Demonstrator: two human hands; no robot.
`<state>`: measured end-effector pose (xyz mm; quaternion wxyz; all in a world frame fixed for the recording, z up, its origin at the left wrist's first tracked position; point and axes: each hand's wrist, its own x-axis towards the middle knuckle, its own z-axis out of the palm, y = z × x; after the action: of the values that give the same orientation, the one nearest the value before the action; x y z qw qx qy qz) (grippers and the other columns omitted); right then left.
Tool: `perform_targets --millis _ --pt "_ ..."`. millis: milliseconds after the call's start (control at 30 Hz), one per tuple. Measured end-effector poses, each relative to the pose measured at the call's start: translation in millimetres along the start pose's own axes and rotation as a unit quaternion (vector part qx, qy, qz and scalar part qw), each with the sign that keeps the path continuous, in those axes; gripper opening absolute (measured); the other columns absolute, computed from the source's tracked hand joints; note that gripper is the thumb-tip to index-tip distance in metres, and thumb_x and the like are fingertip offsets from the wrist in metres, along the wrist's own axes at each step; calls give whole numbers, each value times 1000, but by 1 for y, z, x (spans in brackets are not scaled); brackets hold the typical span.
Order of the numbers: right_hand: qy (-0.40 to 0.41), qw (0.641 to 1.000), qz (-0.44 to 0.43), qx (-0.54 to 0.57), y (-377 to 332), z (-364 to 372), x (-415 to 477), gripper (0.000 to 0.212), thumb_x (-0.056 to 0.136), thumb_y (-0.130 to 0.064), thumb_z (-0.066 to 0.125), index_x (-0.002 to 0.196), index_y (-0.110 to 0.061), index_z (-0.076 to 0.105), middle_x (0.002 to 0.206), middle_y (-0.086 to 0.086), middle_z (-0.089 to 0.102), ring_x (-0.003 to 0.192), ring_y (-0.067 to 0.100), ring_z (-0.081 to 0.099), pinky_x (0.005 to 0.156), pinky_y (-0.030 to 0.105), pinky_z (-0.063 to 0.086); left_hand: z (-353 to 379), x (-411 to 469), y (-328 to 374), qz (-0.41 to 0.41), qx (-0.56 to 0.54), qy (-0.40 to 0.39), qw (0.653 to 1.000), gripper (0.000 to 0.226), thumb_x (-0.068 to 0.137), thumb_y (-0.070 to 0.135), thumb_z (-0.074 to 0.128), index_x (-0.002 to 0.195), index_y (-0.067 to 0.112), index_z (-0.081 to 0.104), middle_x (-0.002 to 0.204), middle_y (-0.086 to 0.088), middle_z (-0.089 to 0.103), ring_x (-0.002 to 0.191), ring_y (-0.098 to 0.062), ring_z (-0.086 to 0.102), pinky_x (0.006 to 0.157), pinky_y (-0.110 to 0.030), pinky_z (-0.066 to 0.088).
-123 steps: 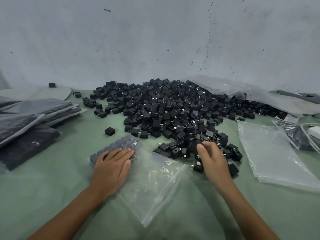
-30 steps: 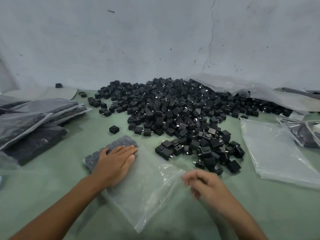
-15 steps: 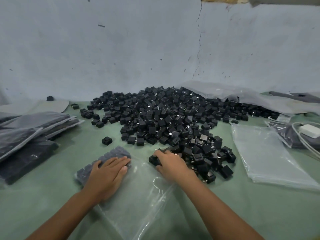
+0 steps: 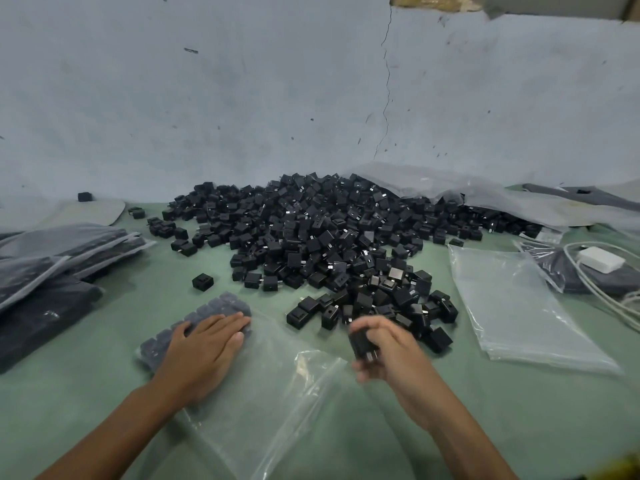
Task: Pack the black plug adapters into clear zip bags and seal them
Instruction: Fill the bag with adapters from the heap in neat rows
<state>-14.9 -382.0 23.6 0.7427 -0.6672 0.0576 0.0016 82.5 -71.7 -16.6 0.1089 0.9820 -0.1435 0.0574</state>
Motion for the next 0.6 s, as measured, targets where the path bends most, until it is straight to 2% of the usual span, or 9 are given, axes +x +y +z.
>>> perform_targets --millis 100,167,233,333,433,500,600 --pt "-51 997 56 -8 22 0 -37 34 97 0 50 95 -21 78 90 21 65 59 26 62 50 32 52 2 0 -2 -1 1 -1 1000 61 94 59 5 147 50 34 153 31 31 144 3 24 119 -46 11" --pt "-106 990 86 -38 27 9 -48 35 95 0 54 105 -25 76 84 21 69 61 29 65 56 34 56 2 0 -1 -2 -2 -5 1000 61 95 59 5 147 50 34 153 30 31 144 3 23 120 -47 10" --pt "-138 985 93 -45 30 25 -47 31 97 -2 54 116 -21 69 79 13 72 65 27 69 65 33 58 1 1 0 -3 -5 -7 1000 55 99 56 9 147 49 34 153 29 31 144 2 22 120 -48 10" --pt "-104 990 86 45 34 59 -33 20 97 0 55 112 -8 67 85 9 69 69 22 67 70 34 59 -1 2 1 -4 -15 -14 1000 56 99 57 8 147 49 34 154 30 31 144 3 21 120 -48 8" --pt "-54 972 133 186 40 87 -9 22 97 2 56 117 -2 64 95 12 71 81 24 69 79 40 60 -1 3 2 3 -22 -15 1000 61 94 58 6 147 49 35 154 28 31 144 2 23 120 -50 8" --pt "-65 955 154 247 37 99 6 20 97 4 52 113 2 64 98 14 73 84 24 72 73 38 61 -1 3 2 6 -19 -13 1000 55 99 56 9 148 49 34 155 28 30 144 1 22 120 -50 8" --pt "-84 944 156 280 33 122 27 20 96 6 46 93 -7 62 80 7 67 68 16 68 60 29 59 1 3 0 7 -14 -16 1000 47 105 50 14 149 49 31 156 28 28 145 1 21 120 -49 7"
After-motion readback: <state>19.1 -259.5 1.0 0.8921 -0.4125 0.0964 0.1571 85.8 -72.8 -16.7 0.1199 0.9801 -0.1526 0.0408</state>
